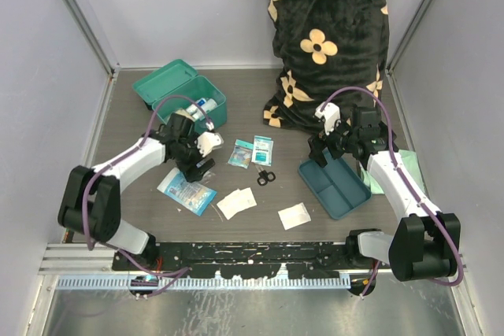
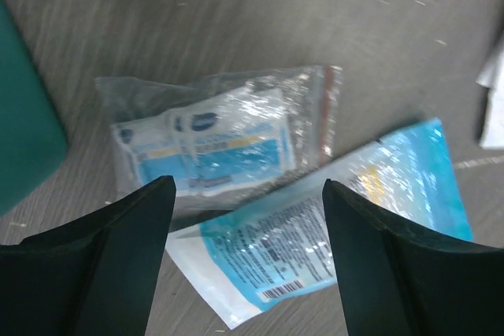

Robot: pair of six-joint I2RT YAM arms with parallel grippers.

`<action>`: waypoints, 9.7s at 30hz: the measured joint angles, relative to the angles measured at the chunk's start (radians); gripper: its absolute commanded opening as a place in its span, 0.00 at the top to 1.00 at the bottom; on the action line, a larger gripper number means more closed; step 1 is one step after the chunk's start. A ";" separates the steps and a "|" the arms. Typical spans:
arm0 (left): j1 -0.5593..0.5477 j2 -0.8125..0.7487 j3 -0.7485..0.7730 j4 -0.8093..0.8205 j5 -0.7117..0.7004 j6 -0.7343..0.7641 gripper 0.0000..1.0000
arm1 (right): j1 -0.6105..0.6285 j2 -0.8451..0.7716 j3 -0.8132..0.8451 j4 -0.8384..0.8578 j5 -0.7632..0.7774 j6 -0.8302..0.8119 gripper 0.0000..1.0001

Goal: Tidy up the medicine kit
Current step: Pick up the medical item at the center of the board, then place the medical item at the medicine box, then pick up the medical item at the center of the board, then place the medical item at the medicine box.

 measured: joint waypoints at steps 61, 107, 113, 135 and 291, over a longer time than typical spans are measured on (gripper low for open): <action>-0.005 0.099 0.425 -0.178 0.096 -0.247 1.00 | 0.000 0.019 0.000 -0.007 0.003 -0.023 0.00; 0.171 0.713 1.044 -0.203 -0.082 -0.239 0.64 | 0.000 0.032 0.000 -0.016 0.007 -0.029 0.00; 0.171 0.714 1.046 -0.209 -0.101 -0.235 0.46 | 0.000 0.032 0.000 -0.018 0.007 -0.029 0.00; 0.171 0.447 0.887 -0.107 -0.132 -0.251 0.02 | 0.001 0.031 0.000 -0.022 0.008 -0.029 0.00; 0.142 0.375 0.768 -0.086 -0.161 -0.158 0.48 | 0.000 0.022 -0.002 -0.021 0.040 -0.035 0.00</action>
